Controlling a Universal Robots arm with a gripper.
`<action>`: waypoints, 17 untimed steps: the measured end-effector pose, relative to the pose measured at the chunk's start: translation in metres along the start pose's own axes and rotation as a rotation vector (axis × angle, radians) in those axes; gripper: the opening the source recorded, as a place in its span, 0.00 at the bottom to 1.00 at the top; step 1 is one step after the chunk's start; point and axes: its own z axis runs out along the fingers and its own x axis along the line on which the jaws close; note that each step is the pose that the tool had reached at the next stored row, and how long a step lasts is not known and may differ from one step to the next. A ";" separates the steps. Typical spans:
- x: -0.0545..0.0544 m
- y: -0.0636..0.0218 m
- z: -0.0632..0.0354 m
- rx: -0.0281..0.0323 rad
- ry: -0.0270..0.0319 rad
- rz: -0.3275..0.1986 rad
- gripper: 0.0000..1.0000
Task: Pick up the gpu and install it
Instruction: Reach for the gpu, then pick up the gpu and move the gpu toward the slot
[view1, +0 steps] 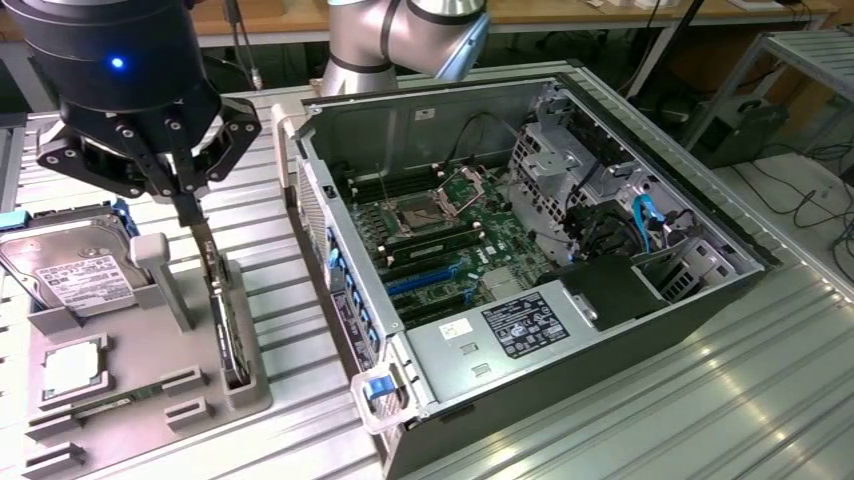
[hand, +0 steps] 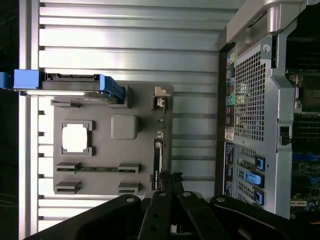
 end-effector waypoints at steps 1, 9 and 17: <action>0.001 -0.0005 0.0000 -0.0001 0.0000 -0.001 0.11; 0.004 -0.0009 -0.0002 -0.0001 0.0002 -0.003 0.11; 0.005 -0.0009 -0.0002 -0.0001 0.0001 -0.003 0.11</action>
